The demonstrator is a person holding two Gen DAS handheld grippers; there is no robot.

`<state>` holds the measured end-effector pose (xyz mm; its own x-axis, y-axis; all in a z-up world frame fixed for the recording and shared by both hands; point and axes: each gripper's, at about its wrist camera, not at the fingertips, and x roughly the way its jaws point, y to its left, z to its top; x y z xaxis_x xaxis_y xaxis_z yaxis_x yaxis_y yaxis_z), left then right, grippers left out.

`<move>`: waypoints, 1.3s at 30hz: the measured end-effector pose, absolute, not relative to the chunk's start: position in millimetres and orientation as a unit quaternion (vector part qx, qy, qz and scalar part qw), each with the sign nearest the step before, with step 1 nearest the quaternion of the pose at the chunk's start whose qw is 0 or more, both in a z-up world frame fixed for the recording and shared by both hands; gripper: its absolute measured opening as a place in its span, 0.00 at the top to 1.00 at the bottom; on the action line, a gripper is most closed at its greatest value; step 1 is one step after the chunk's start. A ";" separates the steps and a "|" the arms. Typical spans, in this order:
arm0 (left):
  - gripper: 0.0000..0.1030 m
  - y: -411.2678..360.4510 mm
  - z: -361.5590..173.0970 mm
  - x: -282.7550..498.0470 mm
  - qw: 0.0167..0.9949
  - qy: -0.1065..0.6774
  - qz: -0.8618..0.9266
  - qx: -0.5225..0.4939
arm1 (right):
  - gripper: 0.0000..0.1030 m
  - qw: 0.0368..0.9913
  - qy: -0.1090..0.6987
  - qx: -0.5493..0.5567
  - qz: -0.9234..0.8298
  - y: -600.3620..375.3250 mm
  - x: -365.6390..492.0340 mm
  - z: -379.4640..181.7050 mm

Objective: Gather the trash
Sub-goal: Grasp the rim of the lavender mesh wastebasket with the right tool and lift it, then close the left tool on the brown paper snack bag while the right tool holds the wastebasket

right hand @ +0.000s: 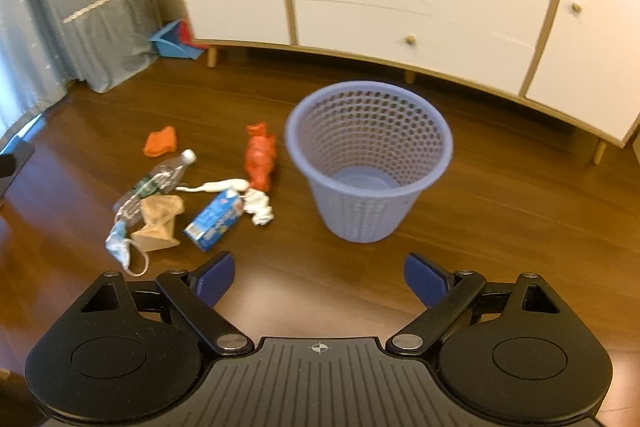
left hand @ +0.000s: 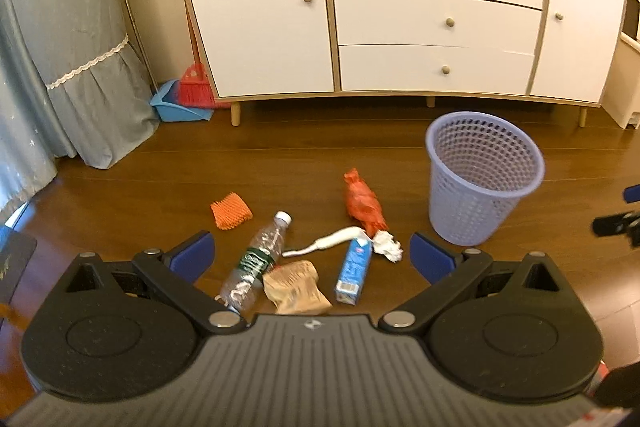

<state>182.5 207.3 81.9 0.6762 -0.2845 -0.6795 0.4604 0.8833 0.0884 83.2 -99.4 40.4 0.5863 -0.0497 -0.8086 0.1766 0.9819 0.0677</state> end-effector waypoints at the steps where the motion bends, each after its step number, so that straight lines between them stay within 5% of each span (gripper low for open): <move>1: 0.01 206.6 77.6 191.4 0.905 0.348 -0.206 0.128 | 0.17 0.884 0.457 0.079 -0.066 -109.1 90.5 38.9; 16: 0.01 219.9 -28.9 287.7 0.899 0.381 -0.182 0.114 | 0.51 0.867 0.393 0.251 -0.175 -222.0 149.3 -49.0; 29: 0.01 199.2 -89.8 321.2 0.893 0.392 -0.181 0.127 | 0.57 0.842 0.329 0.355 -0.239 -245.1 166.7 -88.5; 33: 0.01 193.4 -103.2 321.1 0.892 0.392 -0.185 0.131 | 0.81 0.826 0.321 0.393 -0.246 -251.4 171.7 -105.8; 39: 0.01 195.3 -125.5 312.8 0.884 0.401 -0.194 0.139 | 0.84 0.848 0.315 0.347 -0.246 -244.4 170.6 -97.5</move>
<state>312.8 195.3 -125.5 0.6029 -0.2311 -0.7636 0.4540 0.8864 0.0903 170.6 -244.4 -97.5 0.6808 -0.1993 -0.7048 0.6362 0.6377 0.4342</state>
